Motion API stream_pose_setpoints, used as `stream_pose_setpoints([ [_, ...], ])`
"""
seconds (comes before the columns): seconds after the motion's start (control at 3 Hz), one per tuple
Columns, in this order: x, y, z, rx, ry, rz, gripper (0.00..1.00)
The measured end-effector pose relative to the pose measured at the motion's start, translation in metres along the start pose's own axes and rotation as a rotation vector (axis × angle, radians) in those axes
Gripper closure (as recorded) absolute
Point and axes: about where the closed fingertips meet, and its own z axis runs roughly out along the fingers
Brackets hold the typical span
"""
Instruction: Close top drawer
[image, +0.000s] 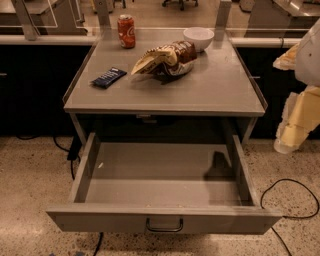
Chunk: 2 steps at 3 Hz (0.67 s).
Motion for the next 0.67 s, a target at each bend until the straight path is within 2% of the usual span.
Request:
stream_pose_setpoints([
  [0.67,-0.0067,0.0027,0.007,-0.016,0.023,0.017,0.0],
])
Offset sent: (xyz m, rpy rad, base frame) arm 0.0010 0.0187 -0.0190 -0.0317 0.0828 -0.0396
